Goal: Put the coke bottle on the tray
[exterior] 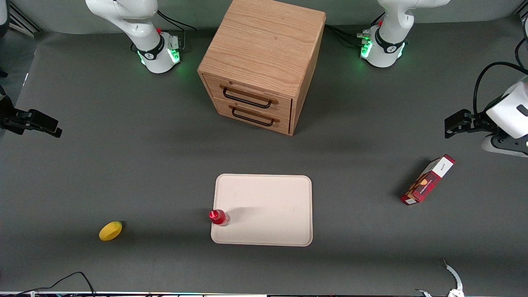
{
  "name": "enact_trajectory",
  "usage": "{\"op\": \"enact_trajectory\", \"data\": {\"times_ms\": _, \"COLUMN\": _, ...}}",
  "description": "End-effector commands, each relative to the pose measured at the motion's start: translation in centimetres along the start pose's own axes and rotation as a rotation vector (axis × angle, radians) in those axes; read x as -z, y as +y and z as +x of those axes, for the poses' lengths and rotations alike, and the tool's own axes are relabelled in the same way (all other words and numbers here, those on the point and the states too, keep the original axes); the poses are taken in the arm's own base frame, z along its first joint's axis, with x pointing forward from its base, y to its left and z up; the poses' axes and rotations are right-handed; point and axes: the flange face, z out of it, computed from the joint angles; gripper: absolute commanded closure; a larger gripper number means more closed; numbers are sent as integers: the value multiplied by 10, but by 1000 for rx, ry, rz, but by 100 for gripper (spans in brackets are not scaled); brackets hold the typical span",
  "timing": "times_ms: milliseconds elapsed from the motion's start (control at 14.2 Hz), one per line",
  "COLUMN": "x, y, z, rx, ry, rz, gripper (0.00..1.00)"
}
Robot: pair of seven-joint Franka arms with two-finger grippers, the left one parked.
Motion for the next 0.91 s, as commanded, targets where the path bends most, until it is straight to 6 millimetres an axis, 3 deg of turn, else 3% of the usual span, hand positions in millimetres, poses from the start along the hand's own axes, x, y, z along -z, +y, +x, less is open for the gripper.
{"op": "enact_trajectory", "data": {"times_ms": 0, "x": 13, "y": 11, "z": -28, "rx": 50, "ry": -1, "rz": 47, "gripper": 0}}
{"op": "enact_trajectory", "data": {"times_ms": 211, "x": 30, "y": 17, "z": -39, "rx": 24, "ry": 24, "rz": 46, "gripper": 0}}
{"op": "enact_trajectory", "data": {"times_ms": 421, "x": 29, "y": -15, "z": -37, "rx": 87, "ry": 23, "rz": 25, "gripper": 0}}
{"op": "enact_trajectory", "data": {"times_ms": 491, "x": 31, "y": -18, "z": -36, "rx": 89, "ry": 29, "rz": 26, "gripper": 0}}
{"op": "enact_trajectory", "data": {"times_ms": 842, "x": 36, "y": -14, "z": -35, "rx": 21, "ry": 39, "rz": 36, "gripper": 0}}
